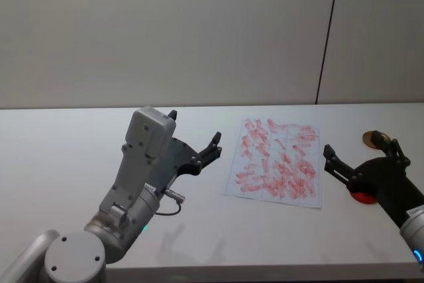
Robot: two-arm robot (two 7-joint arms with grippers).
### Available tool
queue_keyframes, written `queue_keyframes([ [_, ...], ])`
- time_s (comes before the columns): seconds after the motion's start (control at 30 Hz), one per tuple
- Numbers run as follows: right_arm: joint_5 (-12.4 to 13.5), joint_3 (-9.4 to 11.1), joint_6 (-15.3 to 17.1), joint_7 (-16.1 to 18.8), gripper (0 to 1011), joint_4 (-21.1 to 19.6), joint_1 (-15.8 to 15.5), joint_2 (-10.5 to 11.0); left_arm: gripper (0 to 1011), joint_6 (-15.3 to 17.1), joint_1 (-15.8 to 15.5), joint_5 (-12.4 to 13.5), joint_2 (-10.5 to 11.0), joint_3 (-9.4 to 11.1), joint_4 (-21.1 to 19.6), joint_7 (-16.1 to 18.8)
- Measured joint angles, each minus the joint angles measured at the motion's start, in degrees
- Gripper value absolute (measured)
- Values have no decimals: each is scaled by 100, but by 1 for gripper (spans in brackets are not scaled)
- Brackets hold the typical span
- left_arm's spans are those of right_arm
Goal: Use the one hand to pick up the stamp and affix it onto the A4 paper.
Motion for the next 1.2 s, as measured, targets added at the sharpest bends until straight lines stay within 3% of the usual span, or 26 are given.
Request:
queue_keyframes([
  [0.6, -43, -21, 111, -56, 1001, 59, 67, -78, 993, 0, 0, 0, 0, 0, 0, 0],
  [1.2, -193, -53, 1137, -612, 1001, 808, 693, -535, 993, 0, 0, 0, 0, 0, 0, 0],
])
